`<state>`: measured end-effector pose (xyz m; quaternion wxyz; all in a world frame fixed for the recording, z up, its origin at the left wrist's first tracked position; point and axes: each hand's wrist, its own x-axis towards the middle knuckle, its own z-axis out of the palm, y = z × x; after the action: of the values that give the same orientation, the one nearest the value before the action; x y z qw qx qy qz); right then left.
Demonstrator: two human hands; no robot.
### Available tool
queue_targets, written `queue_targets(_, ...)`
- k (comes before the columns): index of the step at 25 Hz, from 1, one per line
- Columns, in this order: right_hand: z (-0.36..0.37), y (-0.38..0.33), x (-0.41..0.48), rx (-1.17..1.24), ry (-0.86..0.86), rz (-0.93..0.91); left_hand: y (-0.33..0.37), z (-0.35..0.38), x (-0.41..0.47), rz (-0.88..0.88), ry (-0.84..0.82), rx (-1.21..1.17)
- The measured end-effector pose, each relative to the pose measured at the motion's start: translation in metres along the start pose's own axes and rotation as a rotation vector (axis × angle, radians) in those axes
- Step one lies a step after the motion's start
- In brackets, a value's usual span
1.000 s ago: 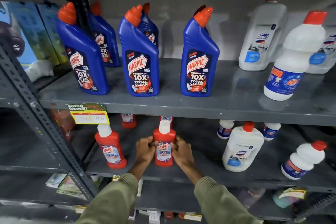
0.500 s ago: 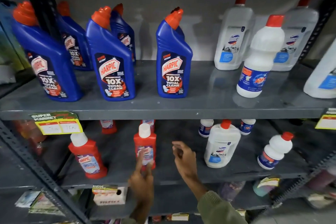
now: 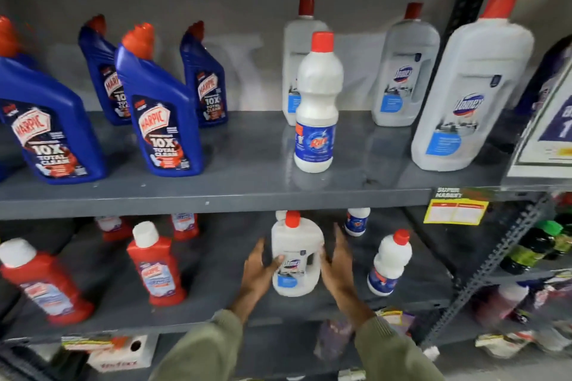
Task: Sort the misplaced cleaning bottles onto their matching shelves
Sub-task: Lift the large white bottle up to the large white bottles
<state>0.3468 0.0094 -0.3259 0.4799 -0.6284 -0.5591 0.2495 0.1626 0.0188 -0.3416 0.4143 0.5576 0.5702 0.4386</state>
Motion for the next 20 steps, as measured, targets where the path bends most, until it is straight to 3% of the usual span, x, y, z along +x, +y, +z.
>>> queue_targets(2, -0.003, 0.009, 0.012, 0.035, -0.264, 0.070, 0.005, 0.007, 0.006, 0.030, -0.025, -0.028)
queue_targets(4, -0.003, 0.011, 0.014, 0.039, -0.333, 0.077, 0.010, 0.010, -0.001, 0.089, 0.025, -0.079)
queue_targets(12, -0.061, -0.040, -0.066, 0.081, -0.172, -0.122, 0.049, -0.011, -0.098, 0.266, 0.053, -0.075)
queue_targets(20, -0.186, -0.183, -0.082, 0.177, 0.049, -0.346, 0.247, -0.040, -0.139, 0.623, -0.038, -0.050)
